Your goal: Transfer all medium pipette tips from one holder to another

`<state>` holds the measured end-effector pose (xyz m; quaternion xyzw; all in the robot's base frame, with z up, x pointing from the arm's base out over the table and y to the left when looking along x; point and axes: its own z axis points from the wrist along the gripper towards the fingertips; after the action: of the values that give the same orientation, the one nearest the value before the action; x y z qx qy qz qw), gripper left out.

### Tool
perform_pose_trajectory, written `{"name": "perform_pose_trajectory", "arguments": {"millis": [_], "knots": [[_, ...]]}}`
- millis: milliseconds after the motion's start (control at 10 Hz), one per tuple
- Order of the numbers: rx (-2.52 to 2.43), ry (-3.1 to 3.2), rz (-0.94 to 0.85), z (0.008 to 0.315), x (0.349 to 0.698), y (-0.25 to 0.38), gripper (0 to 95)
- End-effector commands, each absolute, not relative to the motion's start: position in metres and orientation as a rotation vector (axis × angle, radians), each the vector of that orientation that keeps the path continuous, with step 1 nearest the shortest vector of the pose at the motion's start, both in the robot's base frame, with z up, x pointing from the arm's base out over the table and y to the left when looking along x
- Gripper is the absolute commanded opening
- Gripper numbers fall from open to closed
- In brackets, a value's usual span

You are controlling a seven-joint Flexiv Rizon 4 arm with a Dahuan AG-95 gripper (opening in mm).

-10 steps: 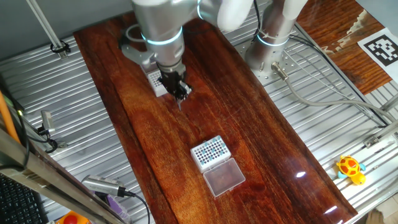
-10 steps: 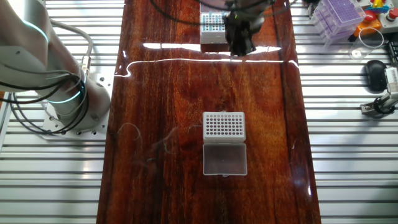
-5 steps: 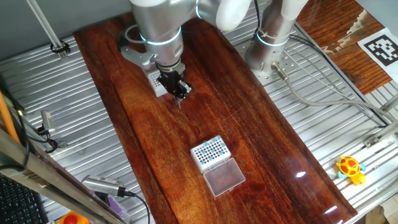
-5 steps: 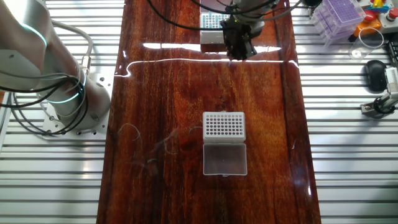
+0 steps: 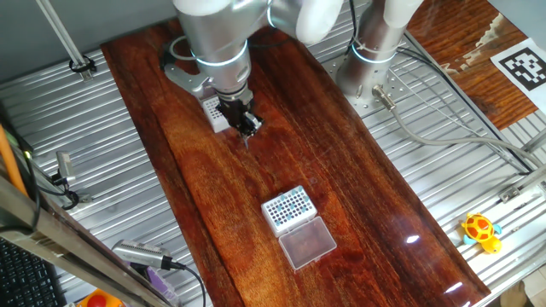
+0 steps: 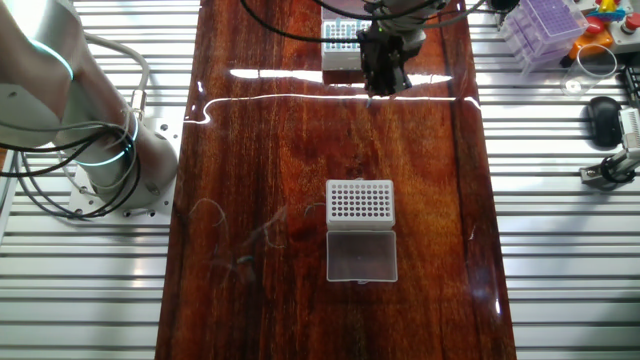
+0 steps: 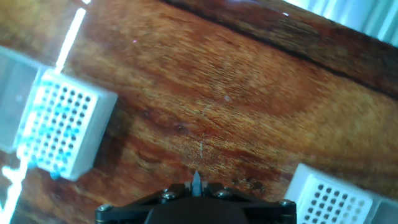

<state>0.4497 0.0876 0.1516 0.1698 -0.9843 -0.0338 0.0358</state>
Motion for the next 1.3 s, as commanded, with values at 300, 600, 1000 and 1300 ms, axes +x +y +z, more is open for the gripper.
{"name": "perform_pose_trajectory", "arguments": {"millis": [300,600,1000,1300], "knots": [[0.393,-3.079,-0.101,0.158,0.448,0.067,0.0],[0.499,-3.06,-0.124,0.169,0.436,-0.008,0.0],[0.612,-3.045,-0.124,0.162,0.419,-0.081,0.0],[0.671,-3.035,-0.112,0.156,0.409,-0.108,0.0]]}}
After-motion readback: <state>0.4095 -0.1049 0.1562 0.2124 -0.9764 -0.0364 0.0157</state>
